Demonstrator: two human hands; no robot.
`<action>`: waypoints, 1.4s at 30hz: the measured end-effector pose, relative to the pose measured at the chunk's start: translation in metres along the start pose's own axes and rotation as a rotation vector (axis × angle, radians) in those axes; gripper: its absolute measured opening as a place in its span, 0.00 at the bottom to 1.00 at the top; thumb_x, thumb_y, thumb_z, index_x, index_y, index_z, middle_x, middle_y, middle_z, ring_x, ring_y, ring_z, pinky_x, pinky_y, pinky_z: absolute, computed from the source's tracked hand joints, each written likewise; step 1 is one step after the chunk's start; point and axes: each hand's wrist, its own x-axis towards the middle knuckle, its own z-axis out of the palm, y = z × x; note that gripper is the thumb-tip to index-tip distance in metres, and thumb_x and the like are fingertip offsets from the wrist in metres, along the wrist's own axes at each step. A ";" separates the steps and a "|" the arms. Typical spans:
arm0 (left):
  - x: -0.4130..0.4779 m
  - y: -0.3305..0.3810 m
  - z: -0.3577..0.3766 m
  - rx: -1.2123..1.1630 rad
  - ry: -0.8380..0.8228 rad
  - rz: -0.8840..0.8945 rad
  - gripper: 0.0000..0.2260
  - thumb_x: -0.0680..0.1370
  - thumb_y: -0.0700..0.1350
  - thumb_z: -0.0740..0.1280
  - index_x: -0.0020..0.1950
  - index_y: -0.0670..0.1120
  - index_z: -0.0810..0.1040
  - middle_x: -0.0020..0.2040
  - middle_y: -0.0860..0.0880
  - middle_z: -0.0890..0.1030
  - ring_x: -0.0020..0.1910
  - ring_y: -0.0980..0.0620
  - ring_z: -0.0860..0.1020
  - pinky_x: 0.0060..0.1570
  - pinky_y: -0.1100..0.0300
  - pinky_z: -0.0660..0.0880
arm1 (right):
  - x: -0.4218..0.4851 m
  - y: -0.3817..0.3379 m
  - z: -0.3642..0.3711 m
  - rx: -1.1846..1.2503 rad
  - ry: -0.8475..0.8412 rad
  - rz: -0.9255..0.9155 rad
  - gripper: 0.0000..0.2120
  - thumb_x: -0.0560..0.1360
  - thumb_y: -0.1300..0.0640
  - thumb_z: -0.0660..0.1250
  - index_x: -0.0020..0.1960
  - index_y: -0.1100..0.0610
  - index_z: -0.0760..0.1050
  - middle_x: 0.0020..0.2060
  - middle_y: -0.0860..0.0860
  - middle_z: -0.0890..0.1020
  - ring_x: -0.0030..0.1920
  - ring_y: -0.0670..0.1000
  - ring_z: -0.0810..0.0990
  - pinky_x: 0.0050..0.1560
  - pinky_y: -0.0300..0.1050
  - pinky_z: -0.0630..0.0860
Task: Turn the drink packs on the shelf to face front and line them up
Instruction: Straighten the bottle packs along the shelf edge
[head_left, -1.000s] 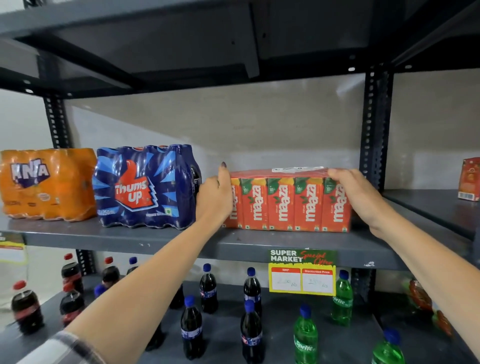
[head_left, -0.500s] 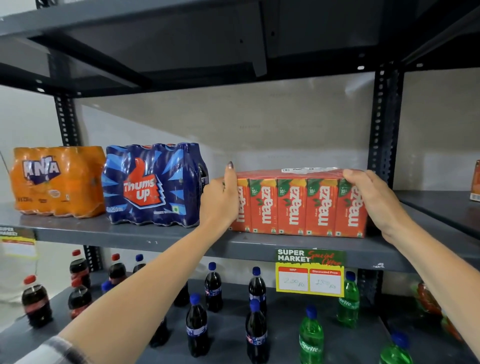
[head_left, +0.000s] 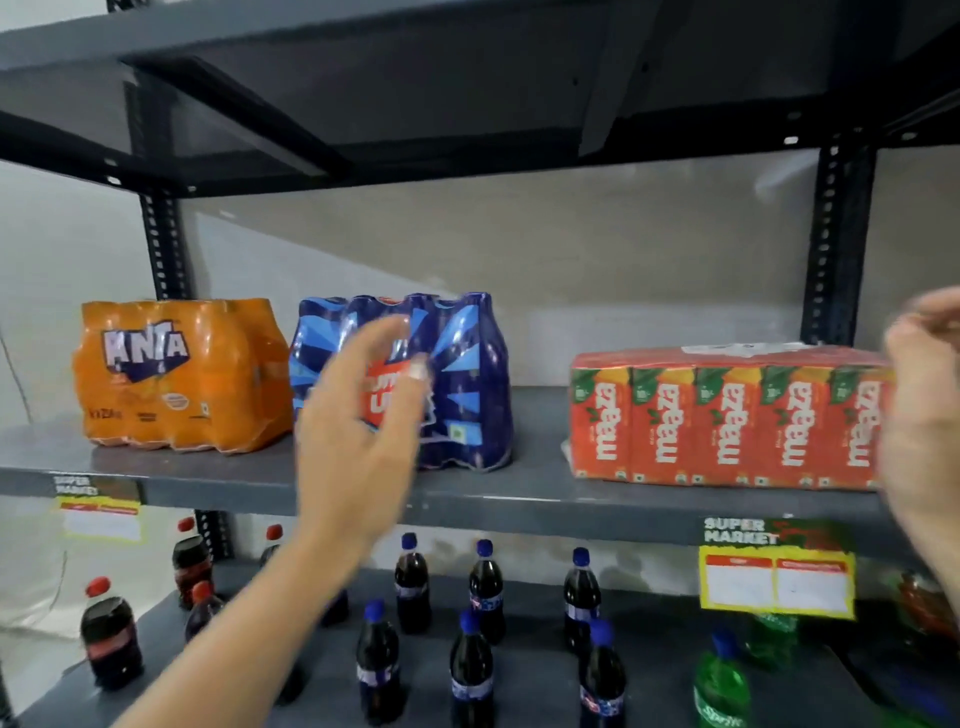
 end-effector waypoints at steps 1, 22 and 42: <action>0.006 -0.020 -0.020 -0.017 0.049 -0.010 0.18 0.78 0.50 0.62 0.67 0.48 0.73 0.63 0.55 0.78 0.61 0.58 0.76 0.60 0.54 0.75 | -0.019 -0.037 0.020 0.037 -0.013 -0.037 0.02 0.79 0.57 0.65 0.50 0.52 0.74 0.42 0.48 0.78 0.44 0.45 0.78 0.50 0.42 0.75; 0.037 -0.151 -0.061 0.026 -0.256 -0.289 0.25 0.75 0.54 0.69 0.68 0.45 0.70 0.63 0.47 0.80 0.54 0.58 0.76 0.45 0.63 0.77 | -0.131 -0.101 0.193 -0.178 -0.602 0.310 0.20 0.76 0.50 0.71 0.66 0.53 0.76 0.56 0.46 0.82 0.50 0.43 0.76 0.43 0.35 0.70; 0.065 -0.150 -0.147 0.101 0.224 -0.161 0.17 0.79 0.49 0.65 0.67 0.46 0.73 0.62 0.48 0.79 0.59 0.51 0.77 0.57 0.50 0.77 | -0.135 -0.156 0.211 -0.004 -0.225 -0.130 0.17 0.76 0.55 0.66 0.64 0.58 0.74 0.59 0.48 0.75 0.59 0.47 0.73 0.57 0.44 0.73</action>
